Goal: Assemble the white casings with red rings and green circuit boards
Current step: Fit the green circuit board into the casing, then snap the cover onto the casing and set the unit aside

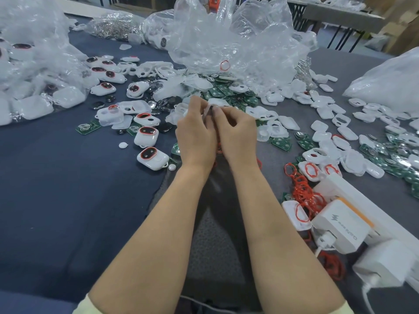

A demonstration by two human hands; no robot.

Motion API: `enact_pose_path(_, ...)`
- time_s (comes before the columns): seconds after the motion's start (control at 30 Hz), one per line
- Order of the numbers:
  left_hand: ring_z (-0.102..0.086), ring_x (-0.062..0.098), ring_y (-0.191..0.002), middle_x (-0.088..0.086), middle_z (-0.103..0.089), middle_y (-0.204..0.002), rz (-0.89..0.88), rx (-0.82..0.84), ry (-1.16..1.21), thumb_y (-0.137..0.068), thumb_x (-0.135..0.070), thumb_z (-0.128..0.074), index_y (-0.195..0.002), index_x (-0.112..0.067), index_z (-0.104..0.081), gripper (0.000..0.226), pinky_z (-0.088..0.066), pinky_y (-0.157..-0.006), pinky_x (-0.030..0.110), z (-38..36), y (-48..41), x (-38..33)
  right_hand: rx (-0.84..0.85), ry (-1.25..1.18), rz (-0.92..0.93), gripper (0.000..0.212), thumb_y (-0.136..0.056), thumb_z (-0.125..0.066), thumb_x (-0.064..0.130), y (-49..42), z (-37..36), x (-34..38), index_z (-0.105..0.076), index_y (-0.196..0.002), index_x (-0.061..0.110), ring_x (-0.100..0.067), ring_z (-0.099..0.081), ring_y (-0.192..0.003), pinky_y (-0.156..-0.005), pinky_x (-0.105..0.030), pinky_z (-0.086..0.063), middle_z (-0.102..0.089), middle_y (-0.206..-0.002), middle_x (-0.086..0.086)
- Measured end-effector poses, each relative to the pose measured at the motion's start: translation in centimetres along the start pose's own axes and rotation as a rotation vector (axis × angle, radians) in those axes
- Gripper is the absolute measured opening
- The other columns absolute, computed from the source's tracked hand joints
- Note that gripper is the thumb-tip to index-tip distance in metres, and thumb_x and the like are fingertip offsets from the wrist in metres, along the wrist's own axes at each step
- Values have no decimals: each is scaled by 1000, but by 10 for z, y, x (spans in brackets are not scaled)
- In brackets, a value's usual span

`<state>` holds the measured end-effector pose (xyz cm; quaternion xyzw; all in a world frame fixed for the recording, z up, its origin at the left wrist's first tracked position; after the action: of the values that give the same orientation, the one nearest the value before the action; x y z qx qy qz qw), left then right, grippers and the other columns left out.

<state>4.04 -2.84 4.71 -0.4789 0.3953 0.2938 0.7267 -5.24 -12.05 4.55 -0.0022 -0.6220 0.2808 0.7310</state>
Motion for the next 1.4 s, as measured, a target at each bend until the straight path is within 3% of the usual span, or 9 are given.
enact_pose_path(0.1,-62,22,-83,2,-64,-85,-38,55,3,-91,-8,-53,-100,-8,-61,12,-47,-72,26,-7,1,-3,55,-154,-93,16,-91,-62,14,-1,-8,-12,-72,-86,4,-14,-61,-72,-70,-34,-49,-70,-76,-7)
enact_pose_path(0.23,-56,12,-103,7,-65,-113,-183,156,20,-85,1,-57,-114,-3,-65,30,-33,-86,-1,-22,8,-23,4,-435,-242,20,-95,-56,10,-3,0,-29,-67,-78,6,-19,-55,-69,-63,-33,-45,-62,-71,-9)
enact_pose_path(0.37,-58,4,-108,2,-64,-119,-63,178,192,-89,-1,-54,-127,-5,-55,38,-38,-90,3,-22,4,-15,90,-858,-388,20,-98,-47,7,-5,-8,-39,-65,-91,1,-13,-66,-71,-72,-23,-56,-70,-77,-6)
enact_pose_path(0.6,-60,0,-103,2,-66,-119,-8,194,275,-90,1,-51,-130,-7,-41,42,-45,-91,11,-27,9,-11,31,-1030,-527,16,-98,-48,8,-5,-7,-53,-62,-92,3,-14,-63,-70,-70,-24,-54,-66,-75,-6)
enact_pose_path(0.73,-62,9,-110,-1,-64,-119,45,232,342,-95,-9,-51,-132,-6,-40,38,-48,-98,28,-34,9,-9,-54,-792,-370,15,-95,-55,11,-7,7,-43,-65,-87,4,-13,-63,-67,-67,-24,-53,-65,-73,-6)
enact_pose_path(0.9,-64,5,-87,8,-67,-106,229,237,594,-99,-17,-51,-117,-8,-53,21,-49,-77,14,-38,5,1,-168,94,104,23,-93,-60,21,1,20,15,-74,-100,4,-15,-62,-94,-87,-25,-48,-66,-103,-6)
enact_pose_path(1.2,-58,10,-58,4,-61,-71,510,164,735,-93,-2,-56,-94,-8,-54,6,-49,-55,23,-31,2,35,119,384,158,29,-91,-49,2,-2,-6,21,-70,-111,6,-23,-49,-104,-88,-18,-35,-48,-107,-9)
enact_pose_path(1.3,-63,18,-66,6,-62,-77,556,8,647,-93,1,-55,-96,-7,-52,8,-55,-67,35,-7,-6,51,186,226,86,28,-91,-51,1,-1,-8,20,-72,-107,11,-12,-56,-96,-90,-18,-41,-60,-108,-6)
enact_pose_path(1.4,-63,3,-53,-3,-60,-71,542,-289,660,-94,-3,-56,-84,-17,-48,19,-57,-62,28,38,-18,64,326,155,79,16,-88,-61,7,9,-22,24,-73,-97,12,-6,-61,-75,-77,-20,-50,-68,-86,3)
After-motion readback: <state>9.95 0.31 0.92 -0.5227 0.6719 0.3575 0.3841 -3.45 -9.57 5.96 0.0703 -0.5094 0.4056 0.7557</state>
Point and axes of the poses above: each hand's wrist, its own y-axis away from the middle knuckle, its own z-axis out of the back of the hand, x = y × z, the point moved 10 cm from there along -y, towards the middle knuckle
